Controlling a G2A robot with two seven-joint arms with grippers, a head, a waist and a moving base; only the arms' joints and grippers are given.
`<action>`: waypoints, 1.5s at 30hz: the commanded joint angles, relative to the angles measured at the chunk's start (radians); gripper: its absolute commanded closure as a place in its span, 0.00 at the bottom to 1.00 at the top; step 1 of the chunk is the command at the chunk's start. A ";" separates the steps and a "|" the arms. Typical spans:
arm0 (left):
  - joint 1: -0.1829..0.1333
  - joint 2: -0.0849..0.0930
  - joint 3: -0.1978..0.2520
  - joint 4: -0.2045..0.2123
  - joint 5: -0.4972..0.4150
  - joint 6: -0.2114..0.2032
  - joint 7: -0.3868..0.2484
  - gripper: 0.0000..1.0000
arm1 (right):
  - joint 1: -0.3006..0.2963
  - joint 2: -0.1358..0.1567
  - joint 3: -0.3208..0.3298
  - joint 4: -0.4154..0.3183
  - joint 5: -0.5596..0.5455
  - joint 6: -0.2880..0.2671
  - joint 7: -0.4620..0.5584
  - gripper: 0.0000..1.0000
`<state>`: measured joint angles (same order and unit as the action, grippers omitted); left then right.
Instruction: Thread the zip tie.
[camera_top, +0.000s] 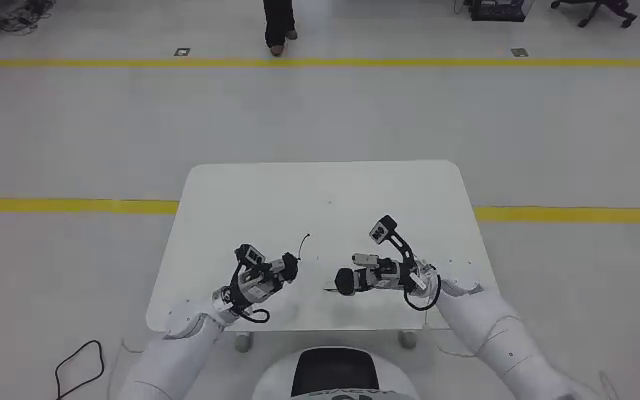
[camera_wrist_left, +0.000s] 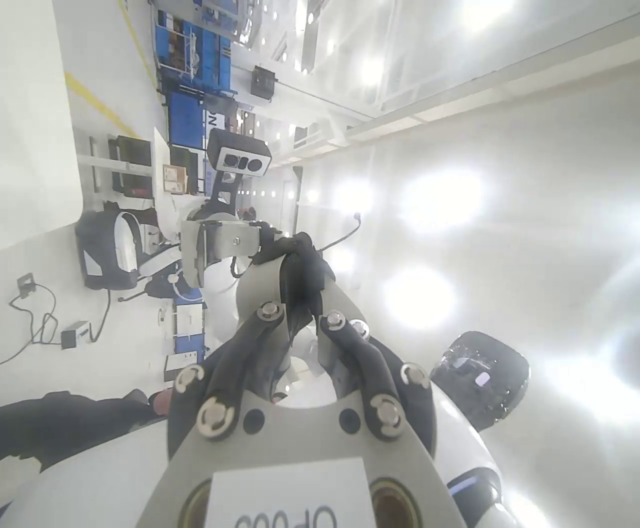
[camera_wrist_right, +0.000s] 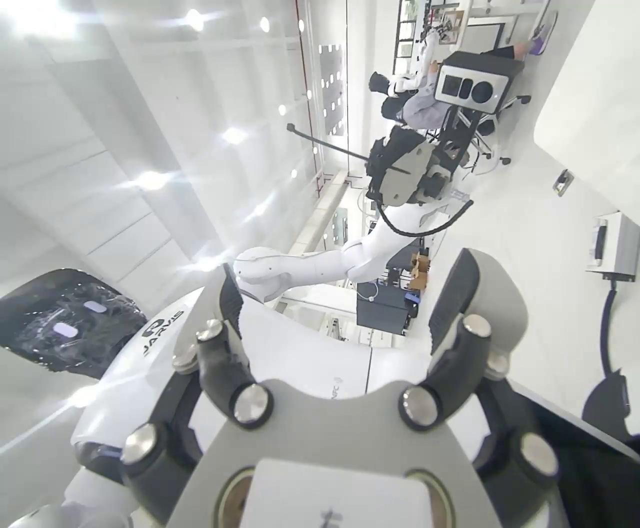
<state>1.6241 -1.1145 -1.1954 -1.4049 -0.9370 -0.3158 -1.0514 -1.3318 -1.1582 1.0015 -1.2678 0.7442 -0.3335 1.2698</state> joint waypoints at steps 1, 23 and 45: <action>0.000 0.000 0.000 -0.001 0.000 -0.001 0.000 1.00 | -0.001 0.000 0.001 -0.002 -0.001 0.000 -0.002 0.00; -0.076 -0.069 0.120 0.095 -0.202 -0.024 -0.168 1.00 | 0.106 -0.063 -0.127 0.199 0.324 0.134 0.120 0.00; -0.076 -0.103 0.167 0.107 -0.293 -0.024 -0.143 1.00 | 0.087 -0.079 -0.130 0.184 0.371 0.152 0.120 0.02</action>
<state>1.5502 -1.2159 -1.0299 -1.3025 -1.2270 -0.3400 -1.1893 -1.2454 -1.2360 0.8732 -1.0871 1.1151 -0.1824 1.3904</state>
